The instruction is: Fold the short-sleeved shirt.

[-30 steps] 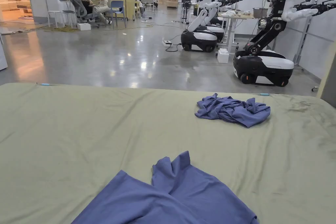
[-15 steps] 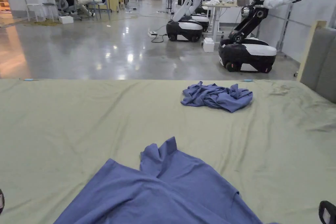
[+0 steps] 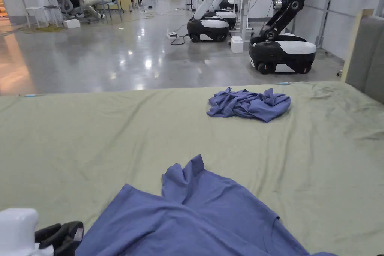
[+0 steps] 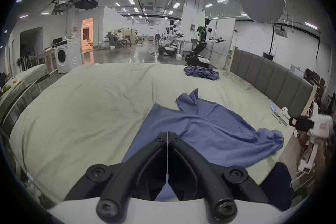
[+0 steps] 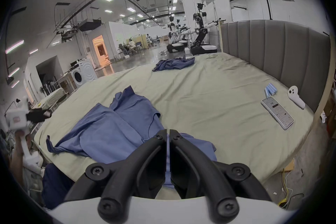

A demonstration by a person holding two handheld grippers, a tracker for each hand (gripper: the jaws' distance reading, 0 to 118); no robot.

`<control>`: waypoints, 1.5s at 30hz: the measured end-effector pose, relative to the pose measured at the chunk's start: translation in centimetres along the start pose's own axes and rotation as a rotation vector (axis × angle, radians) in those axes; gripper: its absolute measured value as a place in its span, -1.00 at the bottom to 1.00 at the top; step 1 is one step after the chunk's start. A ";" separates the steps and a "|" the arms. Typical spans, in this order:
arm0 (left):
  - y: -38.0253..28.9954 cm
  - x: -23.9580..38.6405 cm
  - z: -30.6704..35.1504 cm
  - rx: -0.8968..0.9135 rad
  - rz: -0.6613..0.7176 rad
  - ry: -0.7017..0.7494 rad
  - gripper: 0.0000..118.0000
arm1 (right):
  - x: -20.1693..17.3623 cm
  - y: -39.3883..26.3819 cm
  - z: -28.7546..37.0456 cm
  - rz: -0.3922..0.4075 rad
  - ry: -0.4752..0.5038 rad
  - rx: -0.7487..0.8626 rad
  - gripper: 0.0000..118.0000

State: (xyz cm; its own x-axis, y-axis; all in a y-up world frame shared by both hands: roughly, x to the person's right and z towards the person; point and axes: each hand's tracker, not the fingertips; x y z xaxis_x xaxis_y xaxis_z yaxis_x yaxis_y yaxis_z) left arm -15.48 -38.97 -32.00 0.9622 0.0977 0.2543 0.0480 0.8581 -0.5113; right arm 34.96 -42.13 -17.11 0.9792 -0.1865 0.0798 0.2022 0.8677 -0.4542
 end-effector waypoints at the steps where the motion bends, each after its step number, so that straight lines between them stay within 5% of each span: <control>1: 1.3 -0.3 -1.7 -0.001 -0.007 -0.006 -0.99 | 0.0 0.1 0.0 -0.010 0.000 0.007 -0.91; 2: 2.9 -0.6 -4.2 -0.008 -0.014 -0.007 -0.97 | 0.1 0.3 0.0 -0.020 0.001 0.012 -0.91; 3: 4.2 -0.8 -6.6 -0.044 -0.056 0.016 -0.57 | 0.2 0.3 -0.1 -0.027 -0.003 0.018 -0.91; 5: 6.6 -0.1 -13.1 -0.211 -0.114 0.081 0.86 | 0.2 0.5 -0.2 -0.035 -0.006 0.015 -0.91; 6: 7.1 -0.6 -16.0 -0.278 -0.124 0.098 1.00 | 0.4 0.4 -0.4 -0.041 -0.007 0.014 -0.91; 11: 4.9 -1.6 -28.3 -0.494 -0.075 0.162 1.00 | 1.5 -0.1 -1.4 -0.060 -0.056 -0.007 -0.91; 14: 3.6 -2.2 -30.7 -0.557 -0.030 0.156 0.72 | 2.4 -0.4 -2.6 -0.071 -0.092 -0.034 -0.91; 17: 3.2 -2.1 -29.4 -0.492 -0.035 0.155 0.65 | 3.2 -0.7 -3.9 -0.094 -0.104 -0.071 -0.91; 19: 3.1 -1.8 -28.2 -0.470 -0.056 0.138 0.17 | 3.4 -0.9 -4.7 -0.114 -0.084 -0.103 -0.91; 20: 3.4 -1.8 -27.3 -0.445 -0.086 0.138 -0.32 | 3.5 -0.9 -5.1 -0.123 -0.081 -0.116 -0.90; 21: 3.6 -1.6 -26.5 -0.419 -0.114 0.116 -0.92 | 3.5 -0.7 -5.5 -0.127 -0.078 -0.135 -0.80; 23: 3.5 -1.1 -25.0 -0.376 -0.151 0.135 -0.92 | 3.4 -0.4 -5.7 -0.130 -0.088 -0.142 -0.34; 24: 3.6 -1.0 -24.2 -0.365 -0.144 0.116 -0.92 | 3.3 -0.2 -5.6 -0.127 -0.104 -0.149 0.35; 25: 3.7 -1.1 -23.5 -0.357 -0.121 0.103 -0.92 | 3.2 0.1 -5.6 -0.126 -0.112 -0.159 0.80; 26: 3.7 -1.2 -22.7 -0.358 -0.067 0.065 -0.92 | 3.3 0.2 -5.7 -0.129 -0.119 -0.183 1.00; 30: 3.4 -0.5 -18.4 -0.319 0.013 -0.014 -0.92 | 4.1 -1.0 -5.9 -0.118 -0.138 -0.188 1.00; 36: 2.3 0.6 -14.9 -0.292 -0.051 -0.006 -0.92 | 5.5 -3.9 -11.2 -0.092 -0.208 -0.483 0.91; 39: 1.6 0.7 -13.2 -0.278 -0.047 -0.013 -0.92 | 4.6 -3.4 -10.7 -0.072 -0.210 -0.444 0.45; 40: 1.5 0.6 -12.7 -0.269 -0.039 -0.016 -0.92 | 4.5 -3.0 -10.2 -0.065 -0.167 -0.410 0.11; 41: 1.3 0.6 -11.9 -0.249 -0.026 -0.021 -0.92 | 4.2 -2.6 -9.7 -0.090 -0.089 -0.378 -0.52; 42: 1.2 0.6 -11.2 -0.227 -0.016 -0.029 -0.92 | 4.1 -2.5 -9.6 -0.120 -0.058 -0.350 -0.88; 45: 1.0 0.7 -7.7 -0.102 0.029 -0.036 -0.92 | 2.7 -1.3 -8.6 -0.096 -0.047 -0.300 -0.89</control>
State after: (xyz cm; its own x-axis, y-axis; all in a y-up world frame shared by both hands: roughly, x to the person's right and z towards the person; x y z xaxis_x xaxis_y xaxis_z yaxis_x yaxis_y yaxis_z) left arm -12.74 -41.97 -38.65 0.9533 0.1414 0.2668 0.0490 0.7993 -0.5989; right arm 37.21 -47.75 -23.93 0.9568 -0.2339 0.1725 0.2872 0.6709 -0.6837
